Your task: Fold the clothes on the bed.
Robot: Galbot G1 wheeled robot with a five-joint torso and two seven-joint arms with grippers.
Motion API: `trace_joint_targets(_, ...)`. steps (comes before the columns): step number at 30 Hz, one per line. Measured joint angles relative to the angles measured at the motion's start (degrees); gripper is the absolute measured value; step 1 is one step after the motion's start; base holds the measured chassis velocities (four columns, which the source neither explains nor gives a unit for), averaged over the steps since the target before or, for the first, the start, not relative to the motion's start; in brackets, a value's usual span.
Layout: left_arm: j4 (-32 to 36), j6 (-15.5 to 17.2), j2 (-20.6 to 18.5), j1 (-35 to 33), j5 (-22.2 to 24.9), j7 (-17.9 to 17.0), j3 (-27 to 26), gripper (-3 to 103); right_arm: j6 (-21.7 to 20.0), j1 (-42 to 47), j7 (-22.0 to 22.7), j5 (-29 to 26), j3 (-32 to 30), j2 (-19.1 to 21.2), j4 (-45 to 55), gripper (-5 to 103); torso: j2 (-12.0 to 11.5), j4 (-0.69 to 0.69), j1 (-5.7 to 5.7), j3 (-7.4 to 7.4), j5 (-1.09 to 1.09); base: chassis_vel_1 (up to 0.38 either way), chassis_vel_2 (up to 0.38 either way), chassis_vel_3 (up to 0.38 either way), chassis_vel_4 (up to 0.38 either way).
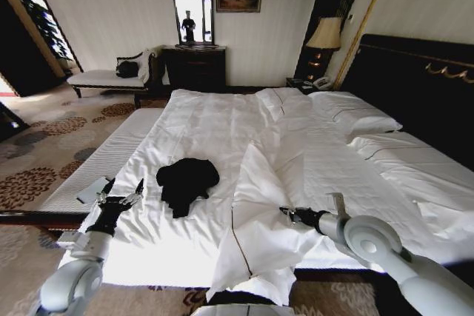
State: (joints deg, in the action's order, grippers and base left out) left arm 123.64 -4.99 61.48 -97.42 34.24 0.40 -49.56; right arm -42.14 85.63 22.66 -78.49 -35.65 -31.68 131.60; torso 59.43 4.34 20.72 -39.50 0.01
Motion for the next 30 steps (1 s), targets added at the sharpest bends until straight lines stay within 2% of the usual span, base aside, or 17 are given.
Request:
trace_joint_targets(5, -0.33, -0.02, -0.2, 0.64, 0.53, 0.0, 0.0, 100, 0.0, 2.99, 0.26, -0.11, -5.03, 0.09, 0.82, 1, 0.0, -0.03, 0.0, 0.0, 0.0, 0.0, 0.0, 0.0, 0.0)
trace_joint_targets(8, -0.51, -0.02, -0.25, 1.26, 0.64, 0.0, 0.31, 100, 0.0, 6.51, 0.31, 0.17, -9.59, -0.83, 1.02, 1, 0.0, -0.03, 0.0, 0.0, -0.01, 0.0, 0.0, 0.0, 0.0)
trace_joint_targets(9, -0.51, -0.02, -0.34, 1.51, 0.86, 0.0, 0.45, 100, 0.01, 10.35, -0.09, 1.0, -13.31, -1.93, 0.93, 1, 0.0, 0.0, 0.0, 0.0, 0.0, 0.0, 0.0, 0.0, 0.0)
trace_joint_targets(11, -0.51, -0.02, -0.38, 1.56, 0.99, 0.0, 0.47, 100, 0.01, 12.08, -0.38, 1.43, -14.99, -2.51, 0.89, 1, 0.0, 0.01, 0.0, 0.0, 0.0, 0.0, 0.0, 0.0, 0.0)
trace_joint_targets(13, -0.51, -0.05, -0.52, 1.61, 1.44, 0.0, 0.47, 100, 0.01, 16.6, -1.83, 3.89, -19.82, -4.54, 0.86, 1, 0.0, 0.01, 0.0, 0.0, 0.01, 0.0, 0.0, 0.0, 0.0)
trace_joint_targets(14, -0.51, -0.05, -0.52, 1.61, 1.44, 0.0, 0.47, 100, 0.01, 16.6, -1.83, 3.89, -19.82, -4.54, 0.86, 1, 0.0, 0.01, 0.0, 0.0, 0.01, 0.0, 0.0, 0.0, 0.0)
trace_joint_targets(16, -0.61, -0.16, -0.7, 1.64, 1.83, 0.0, 0.48, 100, 0.01, 19.32, -3.08, 5.95, -23.74, -6.37, 0.97, 1, 0.0, 0.0, 0.0, 0.0, 0.0, 0.0, 0.0, 0.0, 0.0)
trace_joint_targets(18, -0.81, -0.3, -0.9, 1.84, 2.17, 0.0, 0.58, 100, 0.41, 20.34, -5.65, 11.59, -27.92, -9.04, 0.88, 1, 0.0, 0.0, 0.0, 0.0, 0.0, 0.0, 0.0, 0.0, 0.0)
trace_joint_targets(19, -0.81, -0.3, -0.9, 1.84, 2.17, 0.0, 0.58, 100, 0.41, 20.34, -5.65, 11.59, -27.92, -9.04, 0.88, 1, 0.0, 0.0, 0.0, 0.0, 0.0, 0.0, 0.0, 0.0, 0.0)
trace_joint_targets(21, -1.02, -0.31, -1.1, 2.1, 2.55, 0.0, 0.8, 100, 0.88, 20.97, -7.02, 15.31, -31.83, -10.75, 0.65, 1, 0.0, -0.02, 0.0, 0.0, -0.01, 0.0, 0.0, 0.0, 0.0)
trace_joint_targets(26, -1.25, -0.33, -1.5, 2.75, 2.86, 0.0, 1.33, 100, 1.37, 24.4, -8.59, 19.01, -38.93, -12.8, 0.36, 1, 0.0, 0.01, -0.01, 0.0, -0.01, 0.0, 0.0, 0.0, 0.0)
trace_joint_targets(30, -1.25, -0.43, -1.46, 2.47, 2.95, 0.0, 1.24, 100, 1.38, 25.01, -8.66, 19.3, -40.98, -13.96, -0.11, 1, 0.0, 0.0, 0.0, 0.0, -0.01, 0.0, 0.0, 0.0, 0.0)
